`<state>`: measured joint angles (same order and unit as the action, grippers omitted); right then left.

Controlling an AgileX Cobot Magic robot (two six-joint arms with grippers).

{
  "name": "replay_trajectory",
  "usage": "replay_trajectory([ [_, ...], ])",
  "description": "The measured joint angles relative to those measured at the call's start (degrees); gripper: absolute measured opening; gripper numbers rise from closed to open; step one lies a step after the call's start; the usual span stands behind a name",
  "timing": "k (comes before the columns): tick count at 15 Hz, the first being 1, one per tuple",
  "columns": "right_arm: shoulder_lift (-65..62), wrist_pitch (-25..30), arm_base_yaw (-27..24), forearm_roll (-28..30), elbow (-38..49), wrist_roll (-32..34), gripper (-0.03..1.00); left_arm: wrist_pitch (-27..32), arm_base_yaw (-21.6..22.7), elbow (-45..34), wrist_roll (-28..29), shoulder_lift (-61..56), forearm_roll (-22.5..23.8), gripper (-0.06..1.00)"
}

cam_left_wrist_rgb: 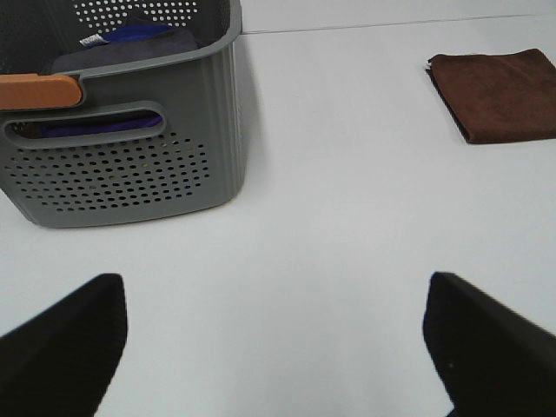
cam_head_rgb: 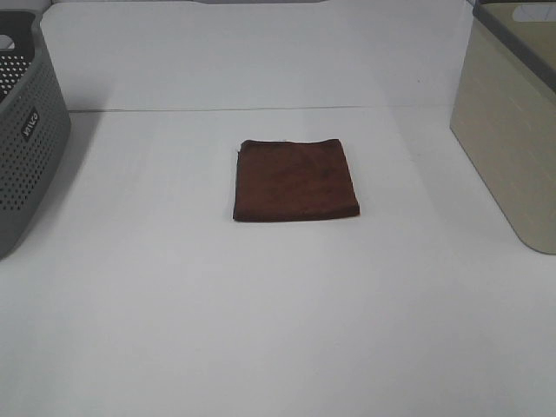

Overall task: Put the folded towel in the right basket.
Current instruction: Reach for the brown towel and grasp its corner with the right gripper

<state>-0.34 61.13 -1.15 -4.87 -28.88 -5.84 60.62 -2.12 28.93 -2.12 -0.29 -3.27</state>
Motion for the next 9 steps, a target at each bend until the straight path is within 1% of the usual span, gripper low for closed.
replay_trajectory([
  [9,0.0,0.0,0.0,0.0,0.0,0.0,0.70,0.0,0.0,0.0,0.0,0.0,0.0,0.88],
])
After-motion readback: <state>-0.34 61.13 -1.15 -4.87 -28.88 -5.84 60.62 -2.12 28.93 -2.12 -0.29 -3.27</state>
